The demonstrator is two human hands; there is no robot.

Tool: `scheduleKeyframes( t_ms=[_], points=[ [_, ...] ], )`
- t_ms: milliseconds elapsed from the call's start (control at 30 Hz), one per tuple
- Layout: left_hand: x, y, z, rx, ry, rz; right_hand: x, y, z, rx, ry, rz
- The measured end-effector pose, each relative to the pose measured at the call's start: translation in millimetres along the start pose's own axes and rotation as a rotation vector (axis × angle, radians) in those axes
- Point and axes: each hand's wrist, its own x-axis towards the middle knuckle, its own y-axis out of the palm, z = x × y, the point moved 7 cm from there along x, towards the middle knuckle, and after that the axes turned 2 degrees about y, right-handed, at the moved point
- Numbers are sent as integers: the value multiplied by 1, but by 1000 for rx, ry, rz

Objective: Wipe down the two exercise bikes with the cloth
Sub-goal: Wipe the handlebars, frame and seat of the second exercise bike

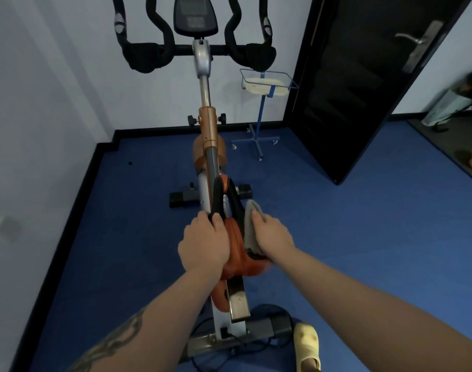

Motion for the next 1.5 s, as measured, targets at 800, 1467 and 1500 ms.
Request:
scheduleKeyframes(
  t_ms=[800, 1467, 1500],
  points=[
    [-7, -9, 9, -57, -114, -209, -7, 9, 34, -240, -354, 51],
    [-14, -13, -5, 48, 5, -292, -3, 10, 43, -251, -429, 131],
    [-13, -13, -3, 40, -2, -286, -13, 10, 37, -287, -486, 90]
  ],
)
